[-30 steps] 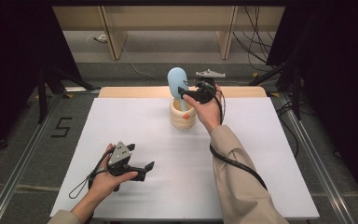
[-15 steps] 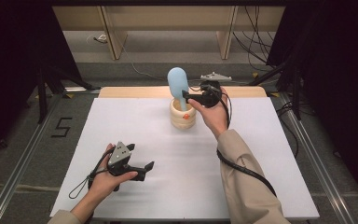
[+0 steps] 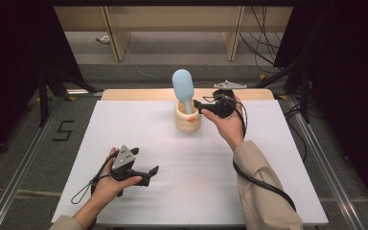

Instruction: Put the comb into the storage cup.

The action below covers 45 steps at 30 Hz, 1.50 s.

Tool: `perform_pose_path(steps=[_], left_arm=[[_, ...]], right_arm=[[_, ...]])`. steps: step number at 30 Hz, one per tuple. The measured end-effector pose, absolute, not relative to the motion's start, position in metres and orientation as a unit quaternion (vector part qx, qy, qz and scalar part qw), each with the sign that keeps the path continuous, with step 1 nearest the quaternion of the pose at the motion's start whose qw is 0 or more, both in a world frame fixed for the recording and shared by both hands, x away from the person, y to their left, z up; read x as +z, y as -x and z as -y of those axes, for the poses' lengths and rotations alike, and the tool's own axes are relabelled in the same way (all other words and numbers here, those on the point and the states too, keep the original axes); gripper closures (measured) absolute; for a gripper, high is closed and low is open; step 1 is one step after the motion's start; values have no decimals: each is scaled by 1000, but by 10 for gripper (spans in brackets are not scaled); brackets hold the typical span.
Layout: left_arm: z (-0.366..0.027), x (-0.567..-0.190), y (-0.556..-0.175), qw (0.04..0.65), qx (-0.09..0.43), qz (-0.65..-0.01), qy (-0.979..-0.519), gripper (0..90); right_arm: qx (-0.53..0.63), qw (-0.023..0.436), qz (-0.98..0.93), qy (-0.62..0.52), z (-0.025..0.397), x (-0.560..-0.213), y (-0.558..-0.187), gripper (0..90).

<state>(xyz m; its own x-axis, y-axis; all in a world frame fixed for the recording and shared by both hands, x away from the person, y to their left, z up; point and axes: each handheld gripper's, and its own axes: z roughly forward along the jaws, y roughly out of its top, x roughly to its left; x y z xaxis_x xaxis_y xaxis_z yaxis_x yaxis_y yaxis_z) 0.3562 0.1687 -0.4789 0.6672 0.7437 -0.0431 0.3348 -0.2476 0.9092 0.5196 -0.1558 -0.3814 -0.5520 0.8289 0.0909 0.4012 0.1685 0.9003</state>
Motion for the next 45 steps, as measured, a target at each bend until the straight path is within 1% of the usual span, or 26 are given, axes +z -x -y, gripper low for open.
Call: perform_pose_path(steps=[19, 45], left_arm=[[-169, -479, -356, 502, 204, -356, -761, 0], [-169, -479, -356, 501, 206, -355, -762, 0]], right_arm=[[483, 228, -736, -415, 189, -382, -490, 124], [469, 241, -743, -413, 227, -396, -448, 124]])
